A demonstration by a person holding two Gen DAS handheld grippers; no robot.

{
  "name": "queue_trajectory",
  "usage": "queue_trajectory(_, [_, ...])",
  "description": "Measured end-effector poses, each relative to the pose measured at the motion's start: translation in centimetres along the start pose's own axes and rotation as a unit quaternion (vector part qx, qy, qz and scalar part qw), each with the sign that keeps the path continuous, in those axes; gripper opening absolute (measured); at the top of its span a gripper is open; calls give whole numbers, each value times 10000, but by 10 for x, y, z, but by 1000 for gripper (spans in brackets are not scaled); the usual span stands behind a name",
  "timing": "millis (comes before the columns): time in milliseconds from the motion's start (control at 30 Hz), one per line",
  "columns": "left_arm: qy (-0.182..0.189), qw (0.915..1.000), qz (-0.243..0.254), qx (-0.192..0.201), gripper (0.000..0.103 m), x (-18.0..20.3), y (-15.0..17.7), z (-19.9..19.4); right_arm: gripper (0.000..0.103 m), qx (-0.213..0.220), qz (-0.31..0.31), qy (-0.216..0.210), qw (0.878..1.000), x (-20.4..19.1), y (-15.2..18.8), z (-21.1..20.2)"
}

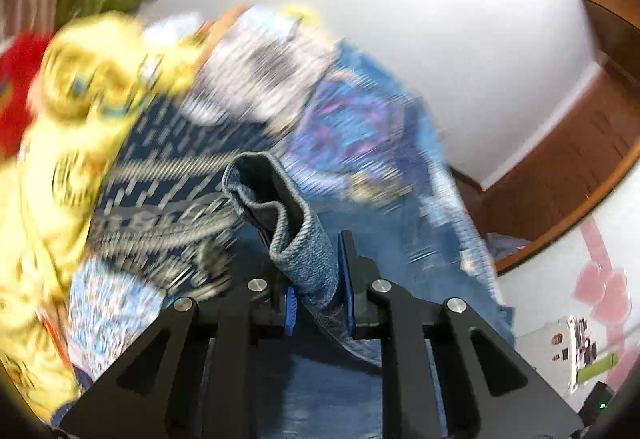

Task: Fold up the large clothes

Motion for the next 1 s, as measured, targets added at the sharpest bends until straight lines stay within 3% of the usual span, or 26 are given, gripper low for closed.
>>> queue_trajectory(100, [162, 9973, 647, 320, 17, 66, -15, -17, 103, 44, 38, 29, 10000, 9, -1, -5])
queue_trajectory(167, [319, 9940, 981, 375, 16, 106, -22, -8, 103, 87, 67, 66, 9999, 18, -1, -9])
queue_trajectory(367, [812, 9831, 1637, 92, 15, 208, 10, 21, 103, 223, 293, 189, 9991, 49, -2, -26])
queue_trajectory(533, [994, 9759, 1852, -592, 15, 261, 61, 74, 103, 219, 405, 410, 9981, 74, -1, -32])
queue_trajectory(633, [1054, 9673, 2025, -1107, 15, 283, 99, 105, 103, 164, 430, 566, 9973, 88, 2, -31])
queue_trajectory(833, [955, 9411, 2597, -1943, 15, 312, 168, 138, 103, -24, 652, 711, 9953, 116, 12, -25])
queue_trajectory(1000, [1247, 9126, 2851, -2650, 15, 321, 208, 143, 103, -171, 957, 686, 9929, 138, 18, -19])
Point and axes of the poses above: each gripper's, at about its wrist camera, not at the fingertips, and z roughly the way its jaws point, x to its right, y to its underside, the point moved 2 cm from there along z, roughly the way its jaws point, and after that the axes turned 2 degrees about z, right-handed, at the moved point
